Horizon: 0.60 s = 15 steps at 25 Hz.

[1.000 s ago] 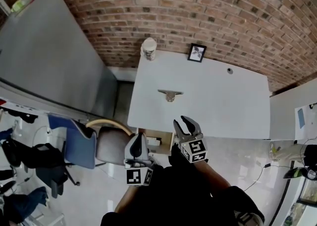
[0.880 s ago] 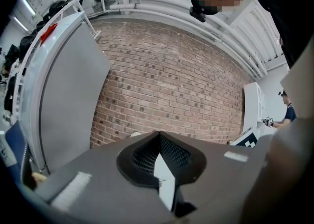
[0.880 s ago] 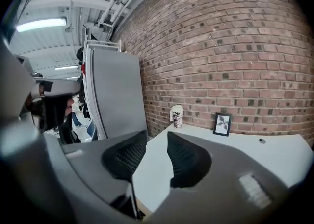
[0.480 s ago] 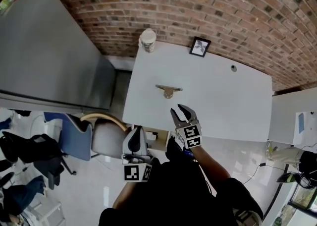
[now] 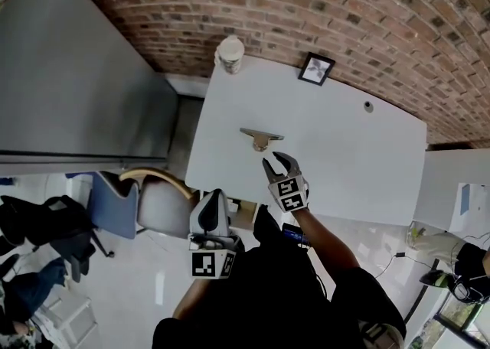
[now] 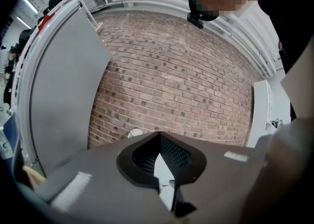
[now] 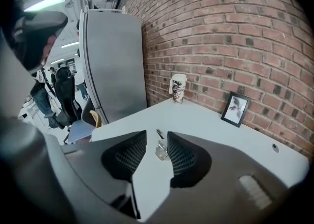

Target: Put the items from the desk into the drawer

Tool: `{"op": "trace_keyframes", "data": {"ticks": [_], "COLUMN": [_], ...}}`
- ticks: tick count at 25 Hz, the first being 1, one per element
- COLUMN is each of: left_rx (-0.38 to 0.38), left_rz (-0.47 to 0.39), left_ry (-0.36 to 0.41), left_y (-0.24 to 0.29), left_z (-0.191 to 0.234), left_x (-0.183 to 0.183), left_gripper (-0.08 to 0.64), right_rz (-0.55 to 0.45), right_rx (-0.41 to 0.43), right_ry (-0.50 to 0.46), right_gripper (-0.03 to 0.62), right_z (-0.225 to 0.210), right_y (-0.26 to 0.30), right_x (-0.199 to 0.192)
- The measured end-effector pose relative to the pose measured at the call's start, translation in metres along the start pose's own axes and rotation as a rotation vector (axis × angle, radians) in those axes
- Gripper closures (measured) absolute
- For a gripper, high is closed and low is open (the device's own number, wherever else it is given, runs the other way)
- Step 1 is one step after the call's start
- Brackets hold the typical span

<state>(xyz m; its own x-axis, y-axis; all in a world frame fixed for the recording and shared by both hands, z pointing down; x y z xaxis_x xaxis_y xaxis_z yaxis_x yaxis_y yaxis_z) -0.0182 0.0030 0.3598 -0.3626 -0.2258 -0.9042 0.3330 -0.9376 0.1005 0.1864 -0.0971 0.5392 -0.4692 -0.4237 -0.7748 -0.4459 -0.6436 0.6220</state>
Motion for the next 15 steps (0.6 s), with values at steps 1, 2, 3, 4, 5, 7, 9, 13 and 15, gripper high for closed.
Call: {"op": "trace_keyframes", "data": {"ticks": [1,2,3,4,5,7,9,13,15], "left_rx": [0.002,0.005,0.006,0.007,0.009,0.021,0.03,0.043,0.051], "left_rz": [0.002,0.003,0.002,-0.002,-0.002,0.009,0.015,0.017,0.021], "left_ry": [0.0,0.0,-0.001,-0.003,-0.005,-0.005,-0.005,-0.01,-0.014], "left_y": [0.003,0.005,0.008,0.01,0.011,0.012,0.013,0.015,0.015], "left_z": [0.0,-0.001,-0.001,-0.001,-0.002,-0.002,-0.003,-0.004,-0.004], "left_x": [0.0,-0.001,-0.001,-0.001,-0.002,-0.004,-0.006,-0.011,-0.013], "left_gripper": [0.54,0.54,0.54,0.54,0.54,0.541,0.54,0.54,0.54], "right_rz": [0.017,0.034,0.05,0.067,0.084,0.116,0.142,0.182,0.204], "right_rx": [0.005,0.01,0.014,0.018,0.02,0.029,0.04,0.053,0.058], "right_ry": [-0.013,-0.03,-0.05,-0.072,-0.093,-0.132,-0.167,-0.243,-0.283], "right_gripper": [0.454,0.454,0.454,0.454,0.454,0.454,0.454,0.454,0.454], "right_z": [-0.002,-0.004,-0.005,-0.007,-0.008,-0.009,-0.01,-0.013,-0.014], "right_y": [0.006,0.012,0.018,0.023,0.028,0.037,0.046,0.066,0.076], "right_x": [-0.004,-0.008,-0.012,-0.015,-0.018,-0.025,-0.032,-0.044,-0.049]}}
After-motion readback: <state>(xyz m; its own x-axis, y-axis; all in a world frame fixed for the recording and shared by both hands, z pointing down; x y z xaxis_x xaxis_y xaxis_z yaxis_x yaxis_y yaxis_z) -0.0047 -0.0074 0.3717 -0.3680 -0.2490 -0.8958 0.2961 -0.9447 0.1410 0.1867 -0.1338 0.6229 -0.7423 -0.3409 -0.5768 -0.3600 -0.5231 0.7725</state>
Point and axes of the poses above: the fingertips, and each gripper's own axes: y forward along the fingers, z to its left, x out of its top, the point moved 8 cm from there along -y, backward along the fingers, and after that the axes turned 9 degrees about -y, right-handed, at the moved point
